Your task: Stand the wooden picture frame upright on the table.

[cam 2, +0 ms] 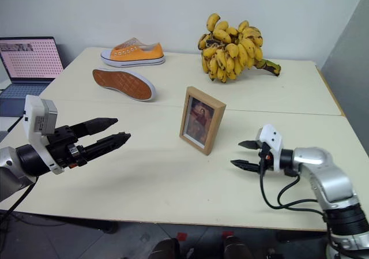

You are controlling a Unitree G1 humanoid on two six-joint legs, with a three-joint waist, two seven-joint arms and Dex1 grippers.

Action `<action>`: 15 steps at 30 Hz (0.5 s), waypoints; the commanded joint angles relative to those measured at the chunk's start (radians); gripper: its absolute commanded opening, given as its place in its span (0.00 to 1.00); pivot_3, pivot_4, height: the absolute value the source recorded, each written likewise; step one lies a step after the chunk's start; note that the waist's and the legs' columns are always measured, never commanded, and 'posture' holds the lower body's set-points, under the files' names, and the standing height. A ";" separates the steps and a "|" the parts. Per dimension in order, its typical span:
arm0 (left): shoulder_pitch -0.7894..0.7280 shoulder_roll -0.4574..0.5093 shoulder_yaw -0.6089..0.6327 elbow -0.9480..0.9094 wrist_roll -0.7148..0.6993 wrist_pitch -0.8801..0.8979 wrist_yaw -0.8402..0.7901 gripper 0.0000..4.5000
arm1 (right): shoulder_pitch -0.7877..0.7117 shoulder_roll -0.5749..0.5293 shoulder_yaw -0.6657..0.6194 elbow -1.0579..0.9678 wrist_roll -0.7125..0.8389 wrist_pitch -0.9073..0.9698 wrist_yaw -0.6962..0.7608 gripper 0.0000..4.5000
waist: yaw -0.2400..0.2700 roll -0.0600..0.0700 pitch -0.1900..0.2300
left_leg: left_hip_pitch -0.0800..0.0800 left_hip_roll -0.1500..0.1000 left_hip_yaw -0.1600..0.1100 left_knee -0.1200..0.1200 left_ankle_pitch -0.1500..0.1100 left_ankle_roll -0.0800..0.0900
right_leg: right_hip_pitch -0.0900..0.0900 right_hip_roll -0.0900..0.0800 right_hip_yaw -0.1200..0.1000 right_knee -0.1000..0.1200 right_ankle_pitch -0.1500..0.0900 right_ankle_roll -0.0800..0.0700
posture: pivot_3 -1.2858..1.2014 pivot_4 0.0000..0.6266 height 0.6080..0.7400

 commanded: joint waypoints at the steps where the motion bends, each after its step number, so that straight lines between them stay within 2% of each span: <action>1: -0.028 0.015 -0.010 0.002 -0.008 -0.017 -0.024 0.77 | -0.076 -0.021 -0.058 -0.039 0.039 0.025 -0.009 0.79 | -0.002 0.000 0.000 | 0.000 0.000 0.001 0.000 0.000 0.000 | 0.000 0.000 0.001 0.000 0.000 0.000 | 0.52 0.24 1.00; 5: -0.066 0.012 -0.045 0.005 -0.016 -0.010 -0.022 0.77 | -0.113 -0.011 -0.068 -0.037 0.052 0.049 -0.038 0.79 | 0.001 0.000 0.000 | 0.000 0.000 0.000 0.000 0.000 0.000 | 0.000 0.000 0.000 0.000 0.001 -0.001 | 0.52 0.24 1.00; 15: -0.100 -0.033 -0.104 -0.033 0.030 -0.057 0.017 0.77 | -0.071 0.013 -0.072 -0.091 0.088 0.098 -0.074 0.79 | 0.007 0.000 0.000 | -0.003 -0.001 -0.001 0.000 0.000 0.000 | -0.001 -0.001 -0.001 -0.001 0.001 -0.001 | 0.52 0.24 1.00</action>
